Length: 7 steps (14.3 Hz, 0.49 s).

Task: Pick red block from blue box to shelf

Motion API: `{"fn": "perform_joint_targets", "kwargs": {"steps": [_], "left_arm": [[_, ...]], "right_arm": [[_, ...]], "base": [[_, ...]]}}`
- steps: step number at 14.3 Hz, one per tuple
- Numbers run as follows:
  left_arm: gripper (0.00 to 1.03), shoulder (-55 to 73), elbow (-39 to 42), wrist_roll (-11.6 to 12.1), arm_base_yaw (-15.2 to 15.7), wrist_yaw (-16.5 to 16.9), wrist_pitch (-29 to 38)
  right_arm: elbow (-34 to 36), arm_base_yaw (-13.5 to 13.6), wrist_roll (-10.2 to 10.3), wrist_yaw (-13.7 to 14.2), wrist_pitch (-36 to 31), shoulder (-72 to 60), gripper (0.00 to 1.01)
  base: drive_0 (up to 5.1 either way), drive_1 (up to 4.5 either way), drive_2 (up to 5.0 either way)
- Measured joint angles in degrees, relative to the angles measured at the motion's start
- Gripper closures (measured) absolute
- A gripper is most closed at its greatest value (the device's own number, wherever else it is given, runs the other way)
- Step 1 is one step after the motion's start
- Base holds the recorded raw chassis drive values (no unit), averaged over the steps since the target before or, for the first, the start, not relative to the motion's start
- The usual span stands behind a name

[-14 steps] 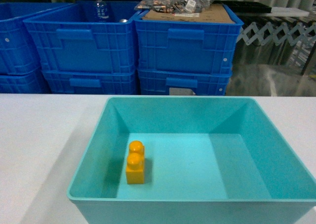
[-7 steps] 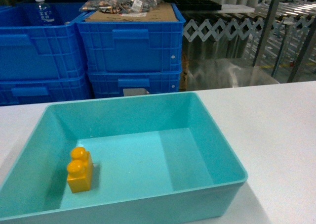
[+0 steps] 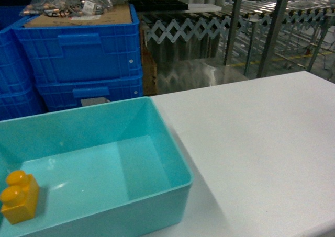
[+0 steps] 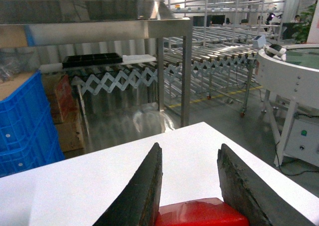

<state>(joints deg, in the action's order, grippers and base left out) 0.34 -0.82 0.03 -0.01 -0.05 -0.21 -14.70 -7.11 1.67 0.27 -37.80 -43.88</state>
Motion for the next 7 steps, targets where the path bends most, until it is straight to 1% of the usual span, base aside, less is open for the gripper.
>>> {"fn": "perform_joint_targets", "kwargs": {"steps": [7], "left_arm": [[0.05, 0.0, 0.0, 0.0, 0.0, 0.0, 0.0]], "right_arm": [[0.0, 0.0, 0.0, 0.0, 0.0, 0.0, 0.73]], "base": [[-1.6, -1.58, -1.6]]}}
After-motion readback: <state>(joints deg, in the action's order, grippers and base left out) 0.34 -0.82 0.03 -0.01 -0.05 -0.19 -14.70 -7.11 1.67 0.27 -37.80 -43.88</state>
